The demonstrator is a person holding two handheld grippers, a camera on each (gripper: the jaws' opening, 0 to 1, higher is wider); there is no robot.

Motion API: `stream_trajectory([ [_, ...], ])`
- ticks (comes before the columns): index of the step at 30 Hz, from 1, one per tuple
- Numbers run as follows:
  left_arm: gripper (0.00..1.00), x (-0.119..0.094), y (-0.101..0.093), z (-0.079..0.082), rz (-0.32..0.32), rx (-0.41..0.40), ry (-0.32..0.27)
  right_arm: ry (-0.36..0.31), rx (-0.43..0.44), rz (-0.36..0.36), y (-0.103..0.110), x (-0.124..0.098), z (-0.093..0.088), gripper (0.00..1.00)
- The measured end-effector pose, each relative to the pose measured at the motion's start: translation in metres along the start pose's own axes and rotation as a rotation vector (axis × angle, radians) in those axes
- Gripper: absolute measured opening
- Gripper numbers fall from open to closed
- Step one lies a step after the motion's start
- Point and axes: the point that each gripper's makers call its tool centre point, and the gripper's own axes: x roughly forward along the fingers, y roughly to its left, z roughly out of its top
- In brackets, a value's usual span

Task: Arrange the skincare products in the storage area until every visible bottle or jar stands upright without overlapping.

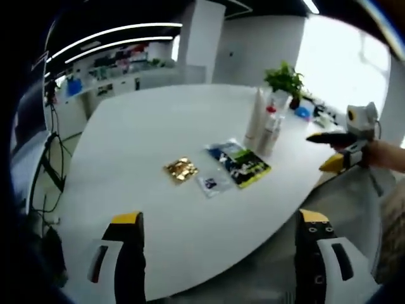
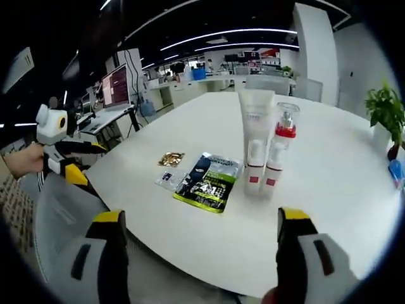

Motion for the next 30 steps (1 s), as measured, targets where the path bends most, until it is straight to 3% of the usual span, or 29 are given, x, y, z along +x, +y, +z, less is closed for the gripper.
stream_trajectory([
  [8,0.97,0.001,0.000,-0.003,0.014,0.020,0.024,-0.004,-0.022,0.009,0.004,0.001,-0.002,0.99],
  [20,0.97,0.011,-0.001,-0.001,0.030,0.008,0.038,-0.052,0.042,0.003,-0.003,-0.004,0.005,0.99],
  [30,0.97,0.028,0.004,0.013,0.042,-0.021,0.038,-0.063,0.054,0.016,-0.005,-0.006,0.008,0.99],
])
